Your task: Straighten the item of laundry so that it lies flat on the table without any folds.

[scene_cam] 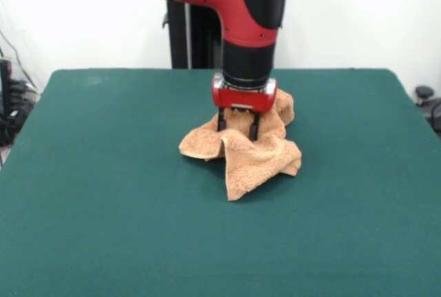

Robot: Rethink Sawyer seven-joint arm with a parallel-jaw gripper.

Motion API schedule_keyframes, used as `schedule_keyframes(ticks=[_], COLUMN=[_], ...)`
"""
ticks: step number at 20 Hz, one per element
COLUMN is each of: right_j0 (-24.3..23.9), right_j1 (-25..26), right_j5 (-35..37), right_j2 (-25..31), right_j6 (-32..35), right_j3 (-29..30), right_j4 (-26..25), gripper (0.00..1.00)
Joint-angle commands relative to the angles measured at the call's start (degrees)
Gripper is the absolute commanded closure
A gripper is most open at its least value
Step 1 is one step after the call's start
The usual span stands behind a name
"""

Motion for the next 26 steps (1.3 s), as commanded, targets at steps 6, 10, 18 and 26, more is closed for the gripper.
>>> schedule_keyframes(ticks=[6,10,18,26], right_j0=[4.2,6.0,7.5,7.7], right_j1=[12.2,11.9,12.6,13.7], right_j5=[-6.0,-6.1,-8.5,-11.2], right_j2=[7.4,8.1,10.4,12.6], right_j6=[14.4,17.3,19.9,20.8], right_j3=[-5.5,-4.7,-3.6,-3.4], right_j4=[4.7,7.7,13.0,15.9], gripper=[0.0,0.0,0.0,0.0])
